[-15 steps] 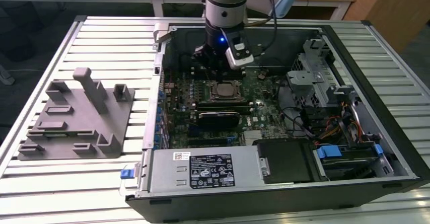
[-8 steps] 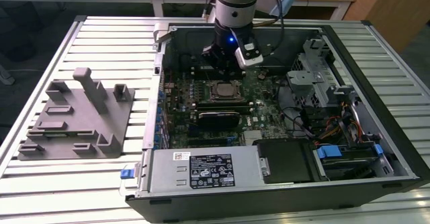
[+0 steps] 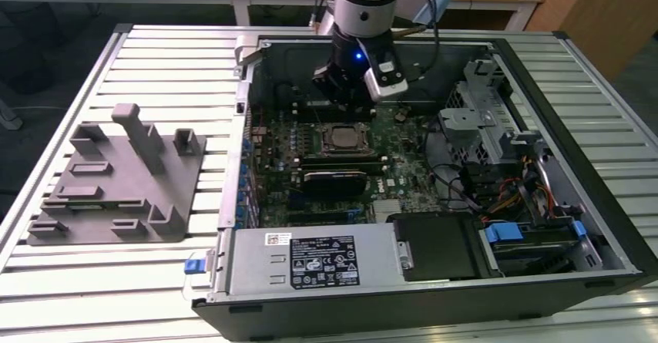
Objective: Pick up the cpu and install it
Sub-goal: 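Close the cpu cover, then install the first cpu locking lever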
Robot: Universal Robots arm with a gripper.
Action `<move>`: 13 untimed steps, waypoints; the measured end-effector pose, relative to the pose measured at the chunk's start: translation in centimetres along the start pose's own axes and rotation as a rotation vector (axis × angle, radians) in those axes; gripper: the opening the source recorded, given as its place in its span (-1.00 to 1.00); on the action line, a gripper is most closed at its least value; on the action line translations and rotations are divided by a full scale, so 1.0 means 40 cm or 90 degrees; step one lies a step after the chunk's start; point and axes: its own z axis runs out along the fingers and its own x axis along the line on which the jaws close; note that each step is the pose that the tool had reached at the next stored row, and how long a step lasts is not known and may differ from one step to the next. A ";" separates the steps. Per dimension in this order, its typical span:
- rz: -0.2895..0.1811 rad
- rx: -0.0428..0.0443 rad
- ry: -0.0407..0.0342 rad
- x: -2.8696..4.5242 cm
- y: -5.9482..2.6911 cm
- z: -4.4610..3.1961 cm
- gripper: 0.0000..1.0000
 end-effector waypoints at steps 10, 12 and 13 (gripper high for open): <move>0.000 0.0002 0.0000 0.000 0.001 -0.019 -0.79; 0.000 0.0002 0.0001 0.000 0.001 -0.019 -0.79; 0.000 0.0002 0.0000 0.000 0.001 -0.019 -0.79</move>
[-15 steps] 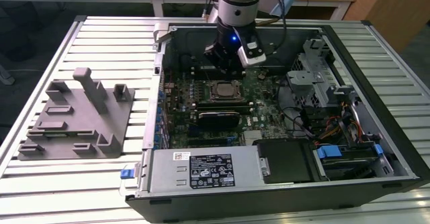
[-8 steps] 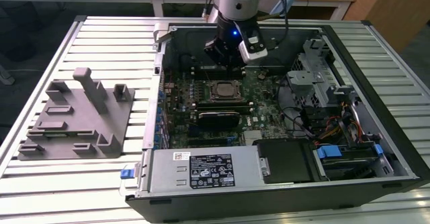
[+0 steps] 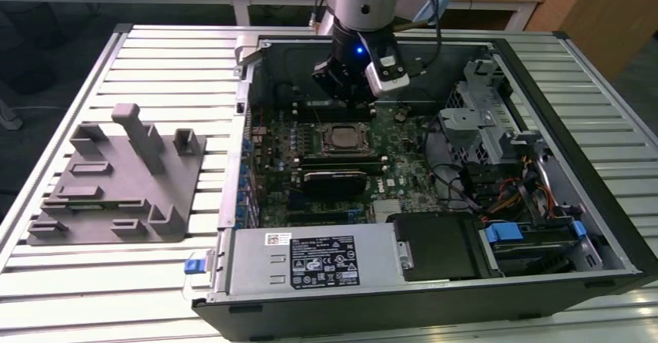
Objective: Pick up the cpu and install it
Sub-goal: 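Install the first cpu locking lever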
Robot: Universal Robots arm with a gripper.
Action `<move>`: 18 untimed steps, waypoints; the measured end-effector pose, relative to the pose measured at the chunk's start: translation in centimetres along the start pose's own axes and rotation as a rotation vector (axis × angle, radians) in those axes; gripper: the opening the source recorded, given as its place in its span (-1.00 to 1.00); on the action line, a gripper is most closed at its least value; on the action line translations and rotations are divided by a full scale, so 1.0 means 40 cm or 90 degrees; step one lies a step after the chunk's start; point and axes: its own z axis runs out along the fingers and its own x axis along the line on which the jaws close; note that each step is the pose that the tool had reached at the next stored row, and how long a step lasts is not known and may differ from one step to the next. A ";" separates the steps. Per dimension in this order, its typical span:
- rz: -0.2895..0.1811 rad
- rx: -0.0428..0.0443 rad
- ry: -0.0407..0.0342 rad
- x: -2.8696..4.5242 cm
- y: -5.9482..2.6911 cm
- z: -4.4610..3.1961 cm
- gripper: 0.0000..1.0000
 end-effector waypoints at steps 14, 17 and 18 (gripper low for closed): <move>0.000 0.0000 -0.0002 0.041 -0.007 -0.001 -0.79; 0.000 0.0000 -0.0006 0.070 -0.013 -0.001 -0.79; 0.000 -0.0001 -0.0008 0.080 -0.015 -0.001 -0.79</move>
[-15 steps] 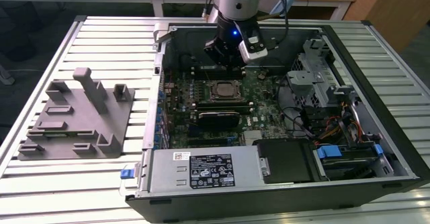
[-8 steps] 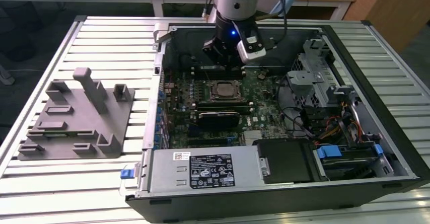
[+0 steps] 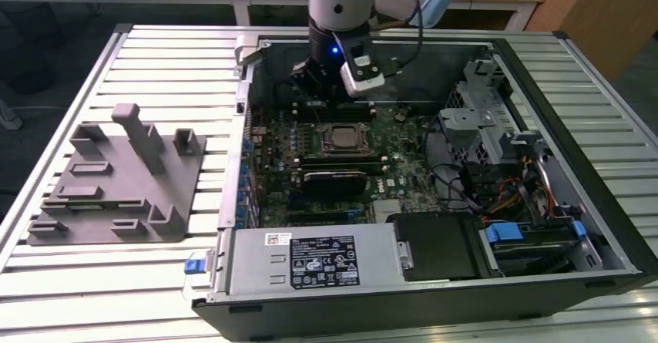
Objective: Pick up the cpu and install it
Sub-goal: 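Install the first cpu locking lever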
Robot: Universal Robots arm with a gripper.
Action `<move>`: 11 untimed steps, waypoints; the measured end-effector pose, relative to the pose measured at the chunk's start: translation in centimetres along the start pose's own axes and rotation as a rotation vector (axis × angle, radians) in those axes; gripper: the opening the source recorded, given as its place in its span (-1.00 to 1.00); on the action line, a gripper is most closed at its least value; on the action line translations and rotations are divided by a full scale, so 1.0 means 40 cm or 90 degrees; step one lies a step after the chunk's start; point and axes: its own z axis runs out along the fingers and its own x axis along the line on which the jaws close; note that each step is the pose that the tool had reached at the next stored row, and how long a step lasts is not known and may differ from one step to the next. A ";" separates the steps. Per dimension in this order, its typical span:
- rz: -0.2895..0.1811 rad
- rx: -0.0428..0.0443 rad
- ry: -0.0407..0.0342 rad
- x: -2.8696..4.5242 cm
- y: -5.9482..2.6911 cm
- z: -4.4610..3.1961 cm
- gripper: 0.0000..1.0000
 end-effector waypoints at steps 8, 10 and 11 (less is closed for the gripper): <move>0.000 -0.0002 -0.0009 0.075 -0.014 -0.001 -0.79; 0.000 -0.0001 -0.0009 0.090 -0.016 -0.001 -0.79; 0.000 -0.0005 -0.0009 0.094 -0.017 -0.001 -0.79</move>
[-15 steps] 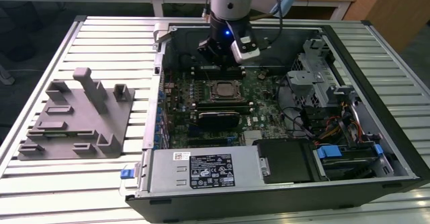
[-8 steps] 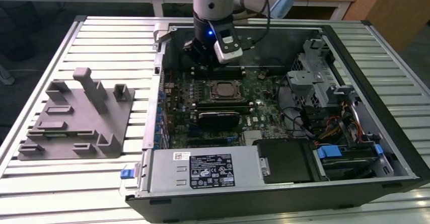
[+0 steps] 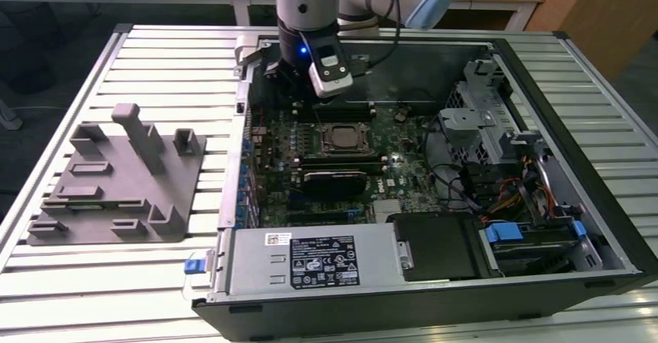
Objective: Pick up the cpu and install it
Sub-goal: 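Install the first cpu locking lever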
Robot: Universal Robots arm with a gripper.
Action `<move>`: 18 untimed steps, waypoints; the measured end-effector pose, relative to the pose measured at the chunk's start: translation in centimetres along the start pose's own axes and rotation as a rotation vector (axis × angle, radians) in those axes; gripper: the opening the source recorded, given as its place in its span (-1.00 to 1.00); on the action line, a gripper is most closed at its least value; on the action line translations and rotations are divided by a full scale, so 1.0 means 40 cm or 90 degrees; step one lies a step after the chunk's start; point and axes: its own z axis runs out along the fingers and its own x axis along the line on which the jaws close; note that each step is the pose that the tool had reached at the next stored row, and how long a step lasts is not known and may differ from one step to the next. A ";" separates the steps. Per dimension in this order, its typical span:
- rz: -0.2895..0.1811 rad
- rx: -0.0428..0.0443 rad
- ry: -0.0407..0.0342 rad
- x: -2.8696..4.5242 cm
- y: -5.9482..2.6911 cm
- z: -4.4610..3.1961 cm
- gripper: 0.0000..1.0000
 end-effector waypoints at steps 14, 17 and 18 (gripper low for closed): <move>-0.010 -0.0610 0.0116 0.022 -0.005 0.002 -0.79; -0.025 -0.0739 0.0153 0.024 -0.005 0.004 -0.79; -0.031 -0.0788 0.0165 0.024 -0.005 0.005 -0.79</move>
